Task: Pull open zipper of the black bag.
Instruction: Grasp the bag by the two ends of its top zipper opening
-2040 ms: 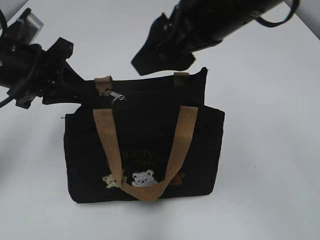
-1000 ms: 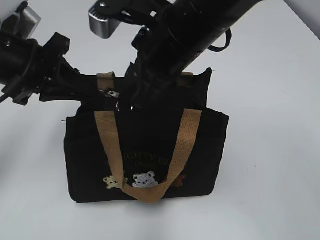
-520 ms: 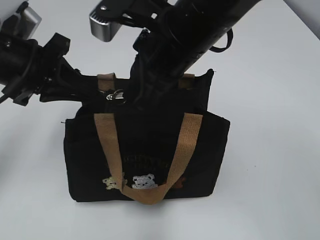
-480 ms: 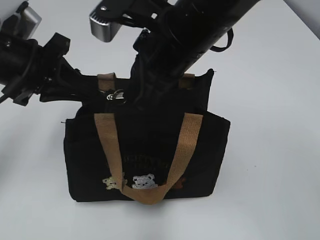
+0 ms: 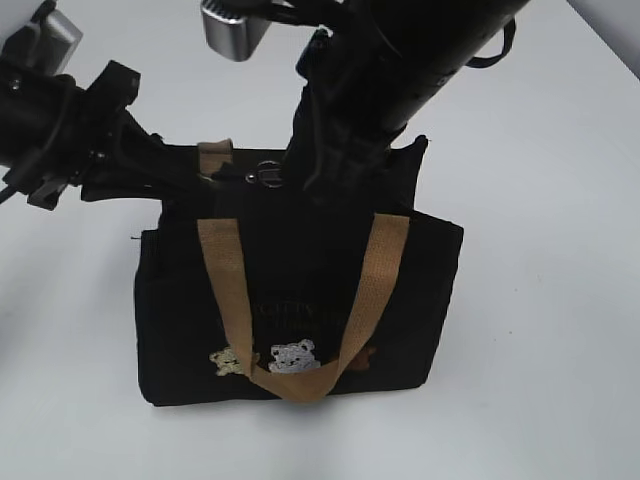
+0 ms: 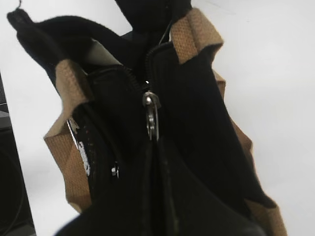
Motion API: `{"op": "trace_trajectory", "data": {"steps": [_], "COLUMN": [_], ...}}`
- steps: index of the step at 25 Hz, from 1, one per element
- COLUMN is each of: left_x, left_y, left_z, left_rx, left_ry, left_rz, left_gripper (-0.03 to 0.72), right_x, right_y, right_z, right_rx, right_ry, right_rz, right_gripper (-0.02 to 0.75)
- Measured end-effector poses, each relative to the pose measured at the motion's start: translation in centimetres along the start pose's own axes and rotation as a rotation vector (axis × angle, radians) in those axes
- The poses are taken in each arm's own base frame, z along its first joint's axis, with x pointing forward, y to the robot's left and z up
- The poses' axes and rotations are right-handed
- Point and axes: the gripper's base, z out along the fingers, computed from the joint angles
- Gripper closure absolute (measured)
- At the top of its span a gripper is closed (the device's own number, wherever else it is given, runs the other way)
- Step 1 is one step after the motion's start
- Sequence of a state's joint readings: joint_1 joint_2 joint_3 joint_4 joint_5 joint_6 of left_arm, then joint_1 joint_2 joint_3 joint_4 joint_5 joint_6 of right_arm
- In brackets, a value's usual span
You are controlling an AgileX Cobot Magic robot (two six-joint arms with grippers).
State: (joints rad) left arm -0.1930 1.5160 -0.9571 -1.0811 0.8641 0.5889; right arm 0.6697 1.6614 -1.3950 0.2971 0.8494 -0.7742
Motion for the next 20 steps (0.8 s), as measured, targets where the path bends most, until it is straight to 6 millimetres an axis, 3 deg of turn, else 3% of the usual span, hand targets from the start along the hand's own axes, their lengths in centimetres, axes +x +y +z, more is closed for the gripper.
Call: {"op": "trace_trajectory", "data": {"steps": [4,13,20], "left_x": [0.0,0.0,0.0], "left_y": [-0.1,0.0,0.0], "left_z": [0.0,0.0,0.0], "left_rx": [0.005,-0.004,-0.005], "left_ry": [0.002,0.003,0.002], "left_rz": [-0.001,0.006,0.006], "left_gripper": [0.684,0.684,0.684], "right_x": [0.5,4.8,1.9], "right_y": [-0.3,-3.8,-1.4], "right_z": [-1.1,-4.2,-3.8], "right_rx": [0.007,0.06,-0.146], "right_ry": [0.02,0.17,-0.047], "right_rz": [0.043,0.269,0.25], "right_gripper": [0.738,0.738,0.716]}}
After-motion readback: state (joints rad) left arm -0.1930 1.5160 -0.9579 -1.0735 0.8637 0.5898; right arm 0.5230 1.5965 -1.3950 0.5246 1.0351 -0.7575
